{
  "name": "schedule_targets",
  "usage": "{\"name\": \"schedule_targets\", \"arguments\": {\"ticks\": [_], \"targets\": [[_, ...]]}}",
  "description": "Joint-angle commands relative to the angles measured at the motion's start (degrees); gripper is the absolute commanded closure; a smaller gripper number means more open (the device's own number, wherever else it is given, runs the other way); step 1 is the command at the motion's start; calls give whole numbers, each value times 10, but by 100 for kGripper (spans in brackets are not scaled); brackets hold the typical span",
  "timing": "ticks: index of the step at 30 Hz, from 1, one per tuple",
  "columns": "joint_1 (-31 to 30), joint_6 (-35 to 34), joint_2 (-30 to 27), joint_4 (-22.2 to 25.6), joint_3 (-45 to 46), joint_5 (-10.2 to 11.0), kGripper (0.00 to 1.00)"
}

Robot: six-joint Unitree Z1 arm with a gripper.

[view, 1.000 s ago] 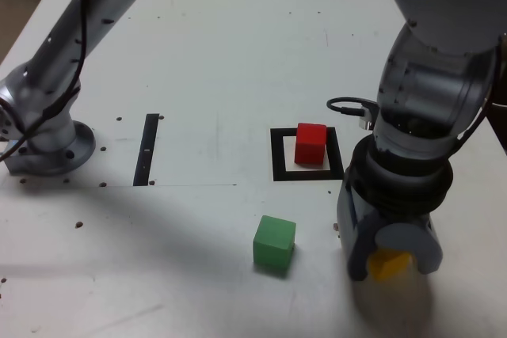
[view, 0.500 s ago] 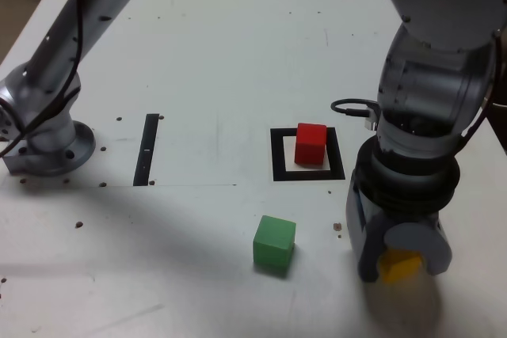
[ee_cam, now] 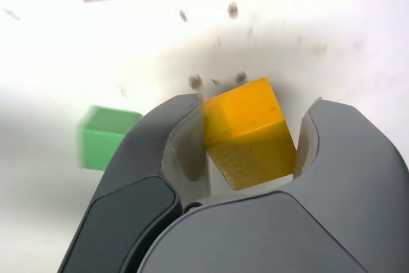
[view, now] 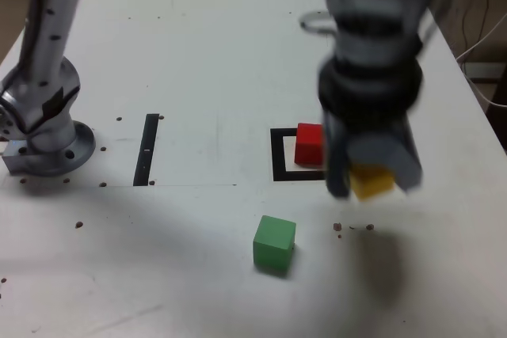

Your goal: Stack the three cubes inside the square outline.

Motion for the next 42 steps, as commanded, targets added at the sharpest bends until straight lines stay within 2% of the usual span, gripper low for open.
{"name": "schedule_targets", "arguments": {"ticks": [1, 6, 13, 21, 26, 34, 36, 37, 39, 40, 42], "targets": [[16, 28, -22, 15, 2, -4, 85], [53, 106, -49, 28, 22, -15, 85], [97, 186, -78, 36, 61, -13, 85], [117, 226, -64, 48, 69, -11, 84], [123, 254, -63, 47, 75, 2, 84], [133, 265, -59, 48, 82, 7, 83], [134, 266, -61, 50, 80, 3, 76], [133, 266, -62, 52, 80, 1, 69], [132, 268, -66, 57, 84, -5, 47], [131, 268, -69, 60, 90, -10, 32], [129, 260, -73, 65, 103, -19, 12]]}}
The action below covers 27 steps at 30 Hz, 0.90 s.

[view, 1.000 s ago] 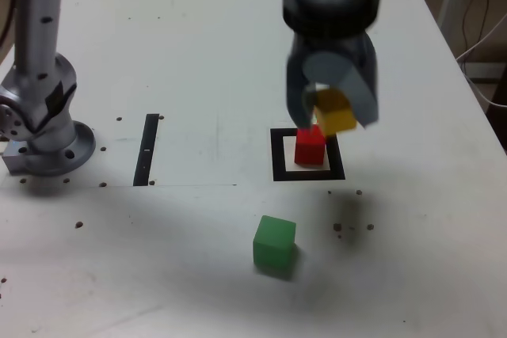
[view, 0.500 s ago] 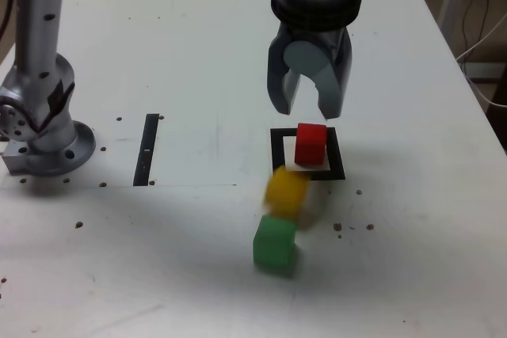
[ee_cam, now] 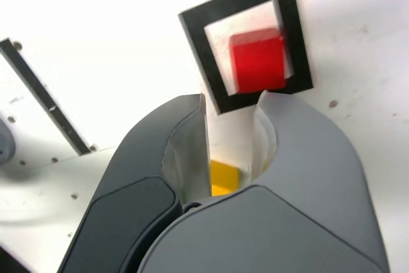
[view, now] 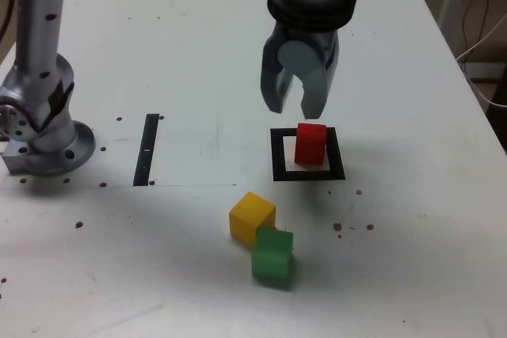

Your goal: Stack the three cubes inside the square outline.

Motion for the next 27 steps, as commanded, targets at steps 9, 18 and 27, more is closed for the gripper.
{"name": "schedule_targets", "arguments": {"ticks": [9, 18, 27], "targets": [[-59, -183, -33, -22, 72, -38, 0], [-125, -227, -50, -60, 114, -27, 0], [-139, -144, -60, -78, 146, 18, 1]]}}
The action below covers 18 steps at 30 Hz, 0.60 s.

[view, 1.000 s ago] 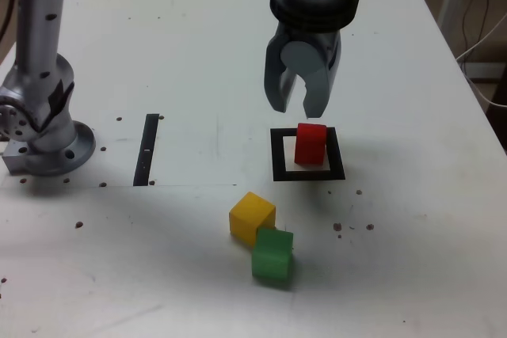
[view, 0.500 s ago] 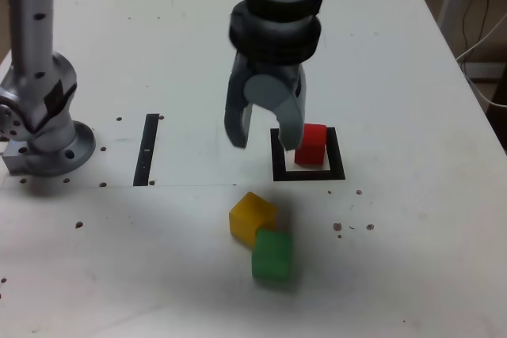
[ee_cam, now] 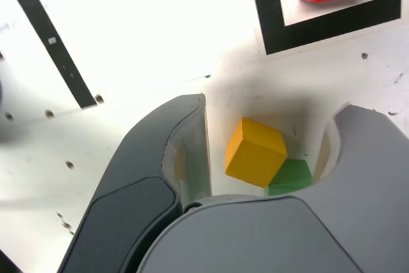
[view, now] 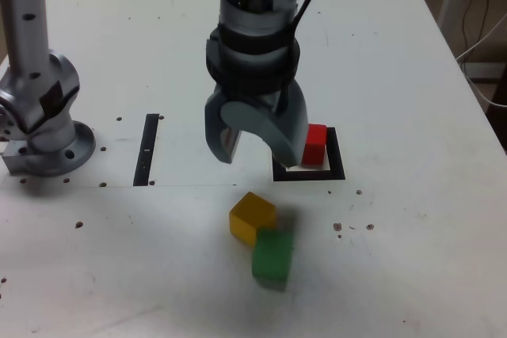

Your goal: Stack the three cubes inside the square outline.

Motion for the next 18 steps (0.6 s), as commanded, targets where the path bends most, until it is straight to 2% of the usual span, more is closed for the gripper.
{"name": "schedule_targets", "arguments": {"ticks": [1, 9, 18], "targets": [[-7, 18, -5, -5, 6, 5, 1], [-44, 36, -7, -51, 48, 8, 1], [-48, 49, 17, -75, 61, 5, 1]]}}
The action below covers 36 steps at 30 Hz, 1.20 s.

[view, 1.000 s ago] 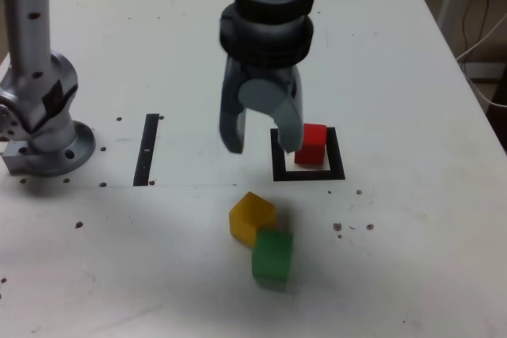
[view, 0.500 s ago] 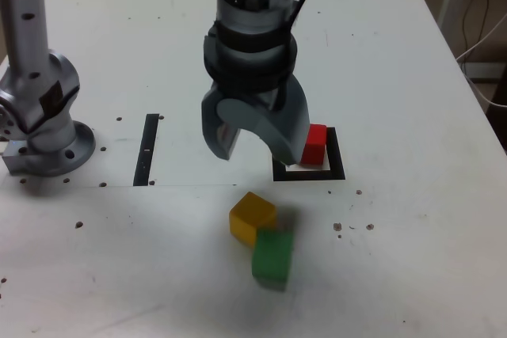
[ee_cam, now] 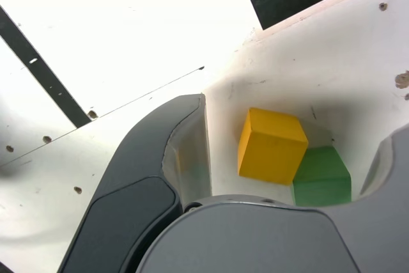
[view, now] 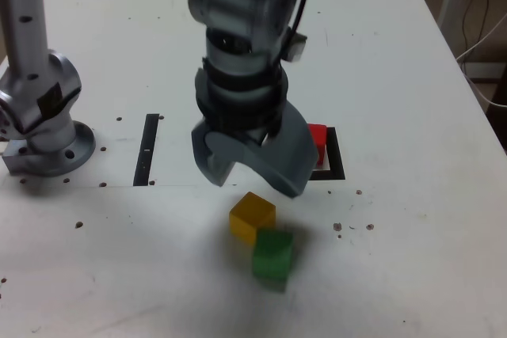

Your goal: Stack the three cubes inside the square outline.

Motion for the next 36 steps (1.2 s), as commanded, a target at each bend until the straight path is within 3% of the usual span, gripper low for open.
{"name": "schedule_targets", "arguments": {"ticks": [1, 15, 28, 36], "targets": [[-1, 4, 10, -11, 5, -4, 1], [-6, 30, 43, -74, 43, -49, 3], [2, 25, 47, -105, 43, -31, 3], [5, 20, 46, -100, 36, -27, 3]]}}
